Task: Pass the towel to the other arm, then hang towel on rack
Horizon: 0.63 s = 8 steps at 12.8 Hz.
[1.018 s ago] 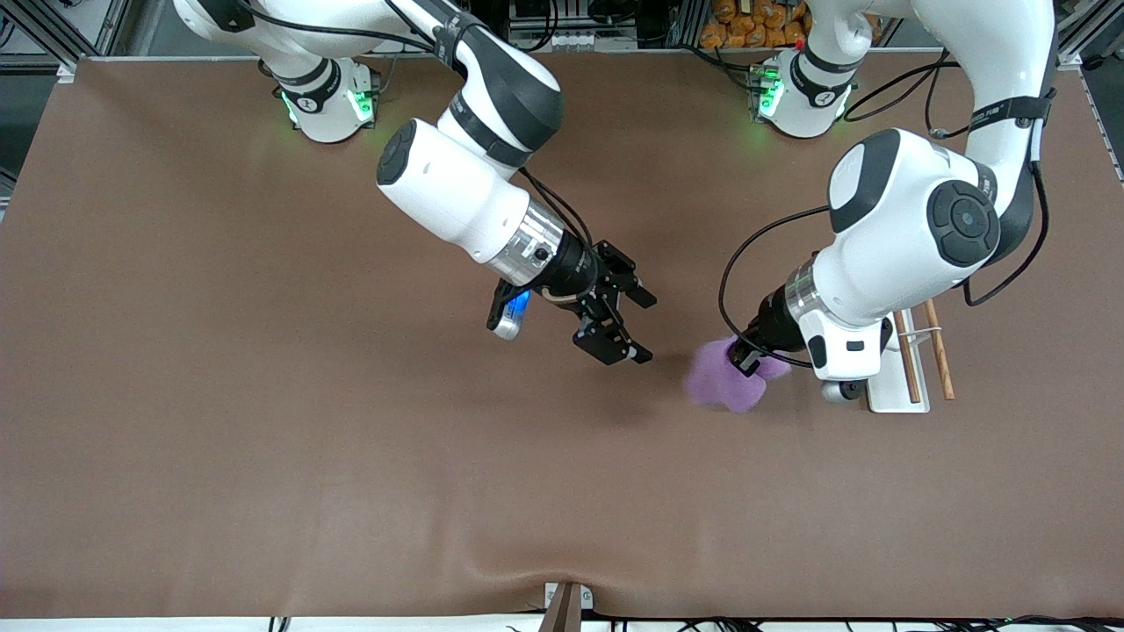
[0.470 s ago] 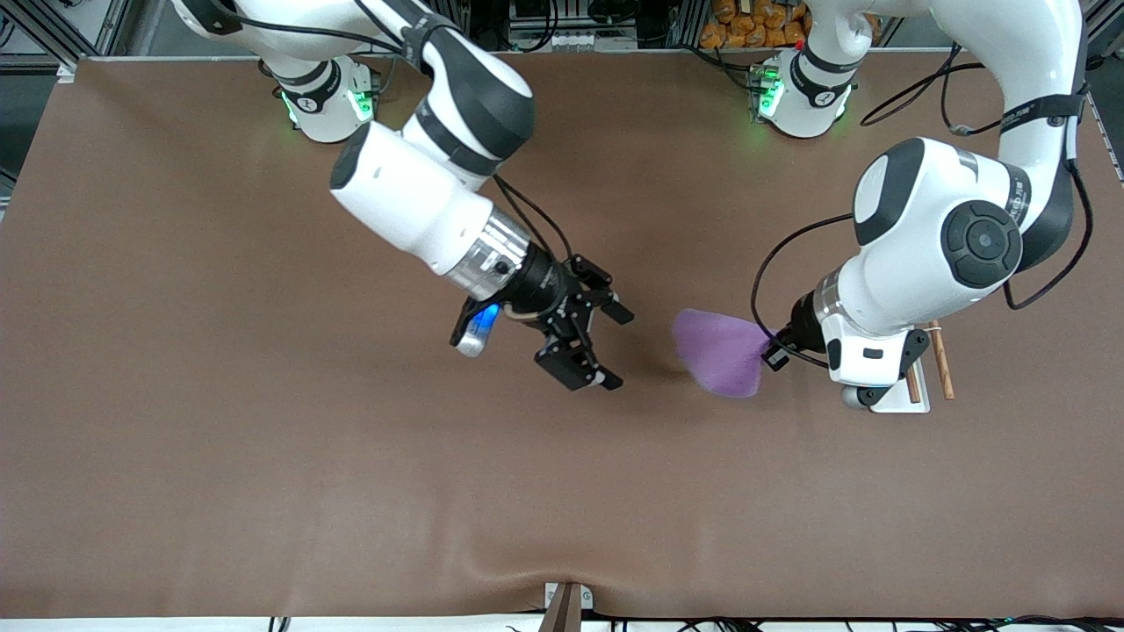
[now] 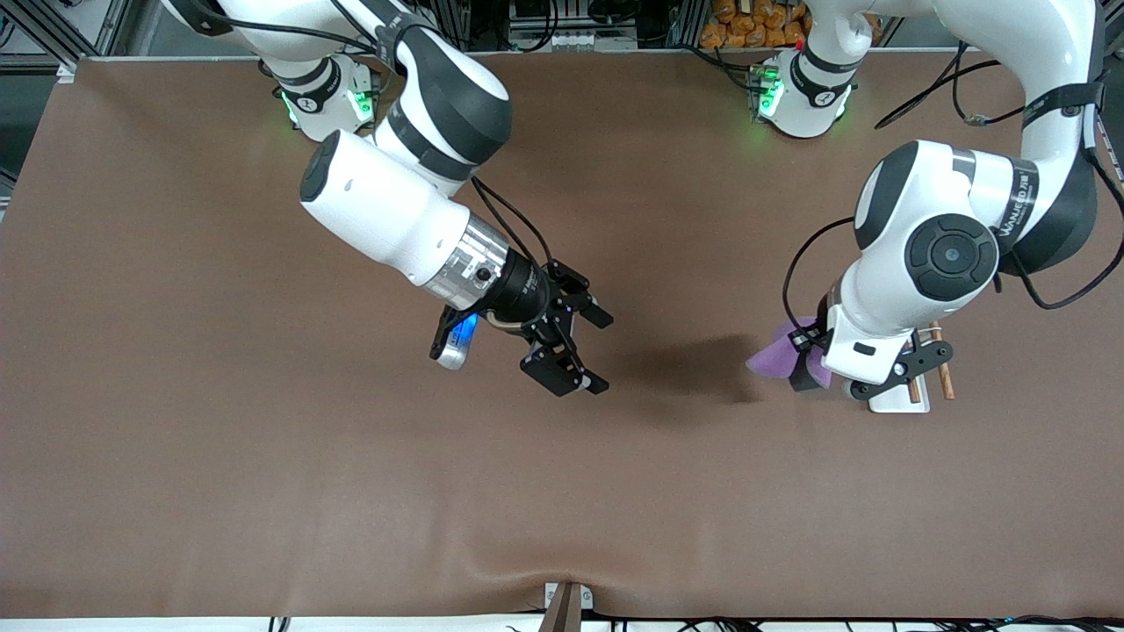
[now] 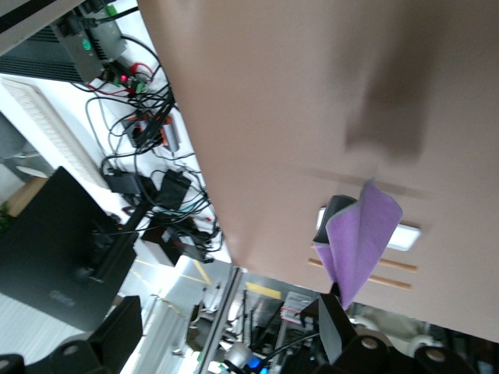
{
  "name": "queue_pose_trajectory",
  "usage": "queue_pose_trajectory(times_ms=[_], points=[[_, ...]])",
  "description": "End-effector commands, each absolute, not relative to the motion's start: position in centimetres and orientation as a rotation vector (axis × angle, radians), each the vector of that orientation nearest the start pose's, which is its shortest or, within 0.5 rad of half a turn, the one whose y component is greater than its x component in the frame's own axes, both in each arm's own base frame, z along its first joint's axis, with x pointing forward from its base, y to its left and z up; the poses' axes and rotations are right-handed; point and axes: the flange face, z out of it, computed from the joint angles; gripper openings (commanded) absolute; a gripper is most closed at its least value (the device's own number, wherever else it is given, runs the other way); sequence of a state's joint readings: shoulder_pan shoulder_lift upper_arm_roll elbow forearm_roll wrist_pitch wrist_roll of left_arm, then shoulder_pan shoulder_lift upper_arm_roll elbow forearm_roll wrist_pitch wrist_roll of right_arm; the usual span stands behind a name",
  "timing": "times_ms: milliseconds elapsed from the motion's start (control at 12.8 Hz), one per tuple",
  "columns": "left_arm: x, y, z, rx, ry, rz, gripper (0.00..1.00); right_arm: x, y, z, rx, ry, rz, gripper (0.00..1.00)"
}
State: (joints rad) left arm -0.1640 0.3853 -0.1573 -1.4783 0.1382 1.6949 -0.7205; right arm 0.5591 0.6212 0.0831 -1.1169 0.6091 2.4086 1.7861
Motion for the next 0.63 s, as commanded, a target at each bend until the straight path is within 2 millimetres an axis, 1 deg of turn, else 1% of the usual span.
queue_pose_trajectory(times_ms=[0,78,157,235,313,391,548], points=[[62.1,-14.8,45.2,-2.919,-0.462,0.186,0.00,63.3,42.9,54.3,-1.797,1.559,0.456,1.00],[61.9,-13.5,44.8,-2.918,-0.441,0.209,0.00,63.5,42.0,54.6,-1.824,1.548,0.458,1.00],[61.8,-12.2,44.6,-2.919,-0.421,0.228,0.00,63.8,41.0,55.3,-1.836,1.534,0.451,1.00],[61.6,-11.1,44.1,-2.918,-0.420,0.248,0.00,63.9,40.1,55.4,-1.862,1.533,0.462,1.00],[61.4,-9.8,43.6,-2.925,-0.457,0.266,0.00,63.4,39.7,55.9,-1.921,1.510,0.473,1.00],[61.0,-9.5,43.2,-2.923,-0.458,0.271,0.00,63.1,38.9,56.3,-2.013,1.471,0.435,1.00],[60.0,-9.3,42.6,-2.920,-0.455,0.272,0.00,62.7,37.0,56.1,-2.203,1.403,0.389,1.00]])
